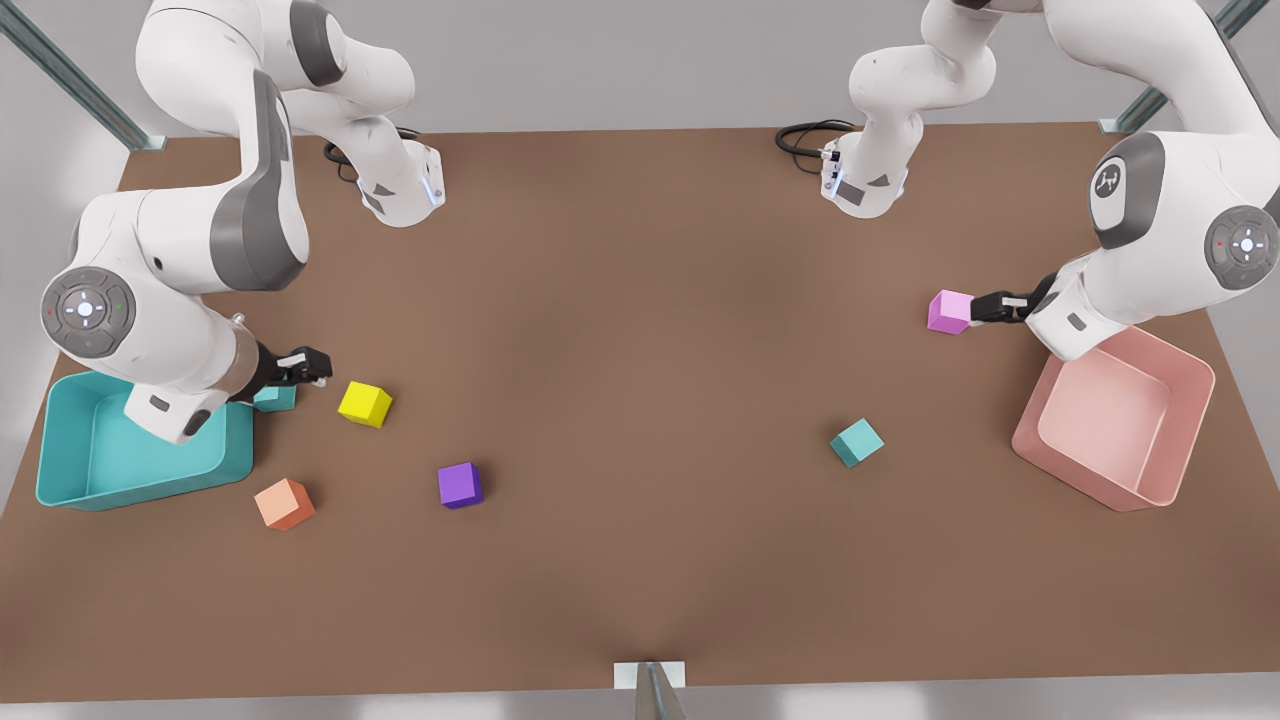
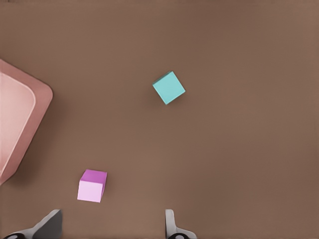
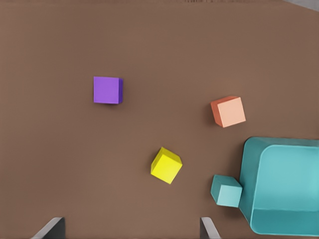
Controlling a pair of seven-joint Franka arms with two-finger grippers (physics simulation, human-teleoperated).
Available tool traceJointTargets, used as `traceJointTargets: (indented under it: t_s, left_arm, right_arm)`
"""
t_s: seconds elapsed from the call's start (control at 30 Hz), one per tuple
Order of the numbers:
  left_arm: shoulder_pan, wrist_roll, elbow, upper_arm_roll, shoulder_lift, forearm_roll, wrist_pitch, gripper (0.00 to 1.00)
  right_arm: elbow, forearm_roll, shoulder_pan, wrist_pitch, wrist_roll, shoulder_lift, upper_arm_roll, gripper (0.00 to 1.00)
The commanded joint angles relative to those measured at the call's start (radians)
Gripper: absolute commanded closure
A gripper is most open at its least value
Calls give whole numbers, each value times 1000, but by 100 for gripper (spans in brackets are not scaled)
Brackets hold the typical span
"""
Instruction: Stack the two blue cubes on top of each other
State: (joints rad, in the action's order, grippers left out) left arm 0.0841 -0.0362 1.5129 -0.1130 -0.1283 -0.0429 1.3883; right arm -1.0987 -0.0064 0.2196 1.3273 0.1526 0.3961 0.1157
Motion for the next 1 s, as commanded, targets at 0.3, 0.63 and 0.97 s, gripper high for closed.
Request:
traceJointTargets:
  t_s: [0.3,0.63,0.97]
  left_arm:
    - [-9,-5,3,-1,-7,0,-26,0]
    - [-14,16,4,-1,-22,0,-28,0]
    - [-14,18,4,-1,-24,1,-35,0]
  right_arm:
    - [-286,3,-132,437,1027,27,1,0]
    - [-331,-18,-250,569,1760,106,-7,0]
    - [-593,52,-256,601,1877,-32,1,0]
